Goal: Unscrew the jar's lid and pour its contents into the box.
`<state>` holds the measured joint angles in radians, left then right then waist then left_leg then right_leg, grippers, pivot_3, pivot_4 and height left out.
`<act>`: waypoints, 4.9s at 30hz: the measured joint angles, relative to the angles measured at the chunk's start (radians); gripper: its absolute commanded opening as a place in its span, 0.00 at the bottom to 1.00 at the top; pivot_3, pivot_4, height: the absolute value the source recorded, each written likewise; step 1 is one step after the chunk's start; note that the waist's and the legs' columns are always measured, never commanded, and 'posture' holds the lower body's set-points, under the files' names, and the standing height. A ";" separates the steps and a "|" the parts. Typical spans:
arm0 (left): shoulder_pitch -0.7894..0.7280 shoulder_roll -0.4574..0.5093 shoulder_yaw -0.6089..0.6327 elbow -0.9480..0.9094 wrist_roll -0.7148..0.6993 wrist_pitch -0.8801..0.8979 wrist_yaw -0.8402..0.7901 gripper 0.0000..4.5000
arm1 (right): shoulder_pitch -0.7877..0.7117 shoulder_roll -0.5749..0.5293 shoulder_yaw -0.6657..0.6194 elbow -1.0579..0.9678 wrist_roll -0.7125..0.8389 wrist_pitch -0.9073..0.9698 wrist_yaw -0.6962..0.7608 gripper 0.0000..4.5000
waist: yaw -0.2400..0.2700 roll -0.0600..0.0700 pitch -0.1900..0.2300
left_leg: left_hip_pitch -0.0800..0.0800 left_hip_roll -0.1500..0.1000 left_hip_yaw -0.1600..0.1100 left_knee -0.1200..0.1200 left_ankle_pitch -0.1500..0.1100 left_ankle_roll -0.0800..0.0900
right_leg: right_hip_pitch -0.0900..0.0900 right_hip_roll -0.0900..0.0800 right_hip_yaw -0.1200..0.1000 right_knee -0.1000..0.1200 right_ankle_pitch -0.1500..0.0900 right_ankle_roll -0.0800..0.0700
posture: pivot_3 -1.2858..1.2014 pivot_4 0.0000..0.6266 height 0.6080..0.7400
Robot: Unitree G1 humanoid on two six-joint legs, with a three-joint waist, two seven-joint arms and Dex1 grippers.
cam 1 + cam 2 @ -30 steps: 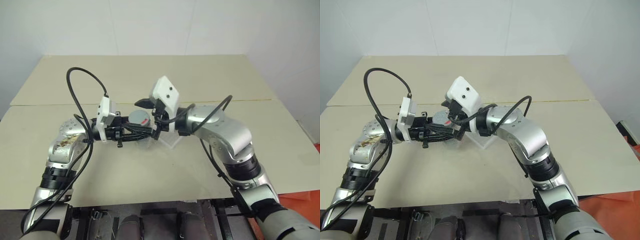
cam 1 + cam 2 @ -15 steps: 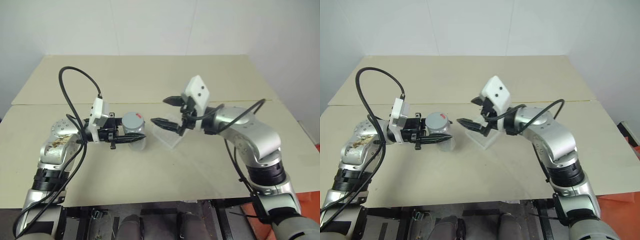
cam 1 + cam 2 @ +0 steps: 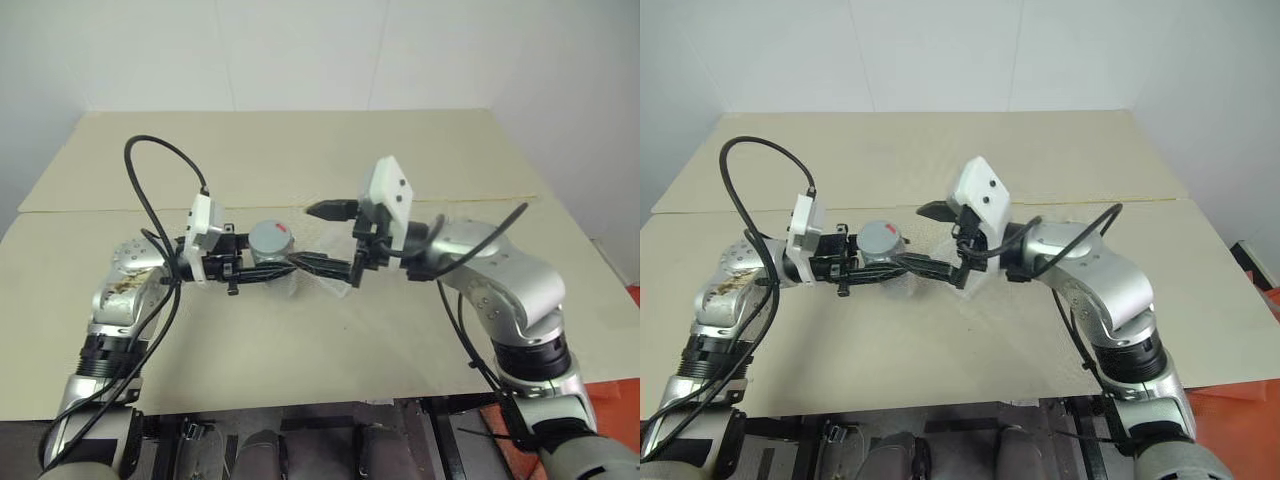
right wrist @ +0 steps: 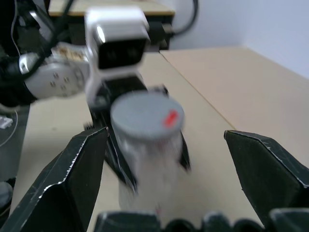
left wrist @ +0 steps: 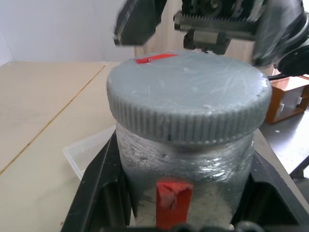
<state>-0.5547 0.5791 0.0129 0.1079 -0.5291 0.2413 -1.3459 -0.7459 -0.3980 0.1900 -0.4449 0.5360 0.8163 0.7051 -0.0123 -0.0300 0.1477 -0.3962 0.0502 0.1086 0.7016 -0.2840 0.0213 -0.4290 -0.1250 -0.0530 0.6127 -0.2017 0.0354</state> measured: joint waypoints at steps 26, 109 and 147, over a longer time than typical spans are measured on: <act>-0.011 0.009 -0.013 0.032 0.031 -0.046 -0.026 0.45 | -0.081 0.123 0.114 0.153 -0.123 -0.002 -0.084 0.99 | -0.002 0.000 0.000 | -0.001 0.000 0.000 0.001 0.000 0.000 | 0.000 0.000 0.000 0.000 0.000 0.000 | 0.52 0.24 1.00; 0.011 0.006 -0.003 0.011 0.039 -0.044 -0.011 0.45 | -0.143 0.062 0.112 0.073 -0.044 0.147 -0.054 0.64 | -0.001 0.000 0.000 | -0.001 0.000 0.000 0.001 0.000 0.000 | 0.000 0.000 0.000 0.001 0.000 0.000 | 0.52 0.24 1.00; 0.004 0.026 0.052 -0.003 0.059 -0.086 0.109 0.45 | 0.236 -0.135 -0.193 0.089 -0.164 0.077 -0.233 0.60 | 0.007 0.000 0.000 | -0.002 0.000 -0.001 0.001 0.000 0.000 | 0.000 0.000 -0.002 0.000 0.000 0.000 | 0.52 0.24 1.00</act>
<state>-0.5504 0.6056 0.0646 0.1044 -0.4699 0.1549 -1.2369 -0.5104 -0.5325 -0.0034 -0.3556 0.3717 0.8931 0.4725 -0.0053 -0.0301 0.1476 -0.3982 0.0501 0.1071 0.7029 -0.2840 0.0212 -0.4290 -0.1252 -0.0551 0.6123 -0.2016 0.0355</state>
